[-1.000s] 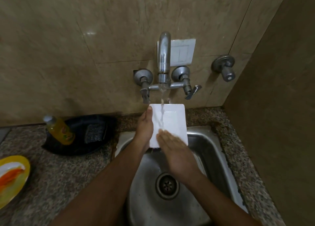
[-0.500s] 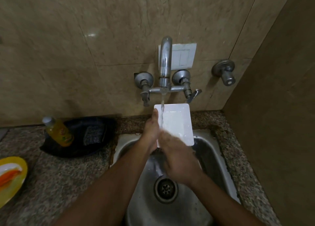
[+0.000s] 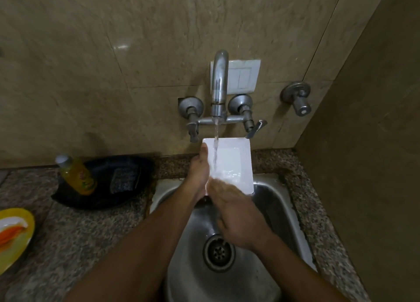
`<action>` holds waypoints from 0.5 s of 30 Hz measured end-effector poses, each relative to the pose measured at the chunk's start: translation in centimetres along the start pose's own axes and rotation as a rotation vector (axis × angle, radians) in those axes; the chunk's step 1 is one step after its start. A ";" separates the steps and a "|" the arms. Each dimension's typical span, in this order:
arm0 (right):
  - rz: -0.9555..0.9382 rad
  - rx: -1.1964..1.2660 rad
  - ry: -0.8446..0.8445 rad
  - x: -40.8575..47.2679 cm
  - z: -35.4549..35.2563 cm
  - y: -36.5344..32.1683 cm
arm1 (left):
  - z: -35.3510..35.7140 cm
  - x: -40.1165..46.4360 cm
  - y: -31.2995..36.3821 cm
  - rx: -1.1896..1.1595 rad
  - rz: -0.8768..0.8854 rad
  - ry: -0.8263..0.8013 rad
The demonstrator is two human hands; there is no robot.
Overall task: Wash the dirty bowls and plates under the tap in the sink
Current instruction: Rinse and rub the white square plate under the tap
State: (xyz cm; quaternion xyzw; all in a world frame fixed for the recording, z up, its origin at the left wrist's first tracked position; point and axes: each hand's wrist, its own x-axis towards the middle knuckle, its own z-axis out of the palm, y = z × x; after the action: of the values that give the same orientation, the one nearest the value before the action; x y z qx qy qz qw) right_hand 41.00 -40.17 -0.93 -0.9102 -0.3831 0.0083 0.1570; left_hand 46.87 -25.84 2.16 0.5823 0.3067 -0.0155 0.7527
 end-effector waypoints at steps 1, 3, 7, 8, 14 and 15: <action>-0.020 0.020 -0.021 -0.1 0.0 0.1 | 0.0 0.0 0.0 -0.002 0.002 0.012; -0.003 0.019 -0.018 -0.1 -0.5 0.9 | -0.2 -0.2 -0.3 0.006 -0.022 0.038; -0.005 0.057 -0.015 -0.1 0.0 -0.1 | -0.3 -0.1 -0.1 -0.007 -0.029 0.011; -0.028 0.087 -0.039 -0.5 0.1 -0.3 | -0.4 -0.2 -0.1 0.007 -0.029 0.008; 0.016 0.062 0.024 -0.2 -0.6 0.0 | 0.0 -0.6 -0.4 -0.028 -0.054 -0.041; -0.006 0.100 -0.005 -0.6 -0.5 -0.7 | 0.1 -0.5 -0.1 -0.032 -0.046 -0.044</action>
State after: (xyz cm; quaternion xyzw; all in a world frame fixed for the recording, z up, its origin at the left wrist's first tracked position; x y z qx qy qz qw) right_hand 40.21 -40.28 -0.30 -0.9001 -0.3851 0.0292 0.2016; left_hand 46.44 -26.13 2.35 0.5624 0.3038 -0.0407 0.7680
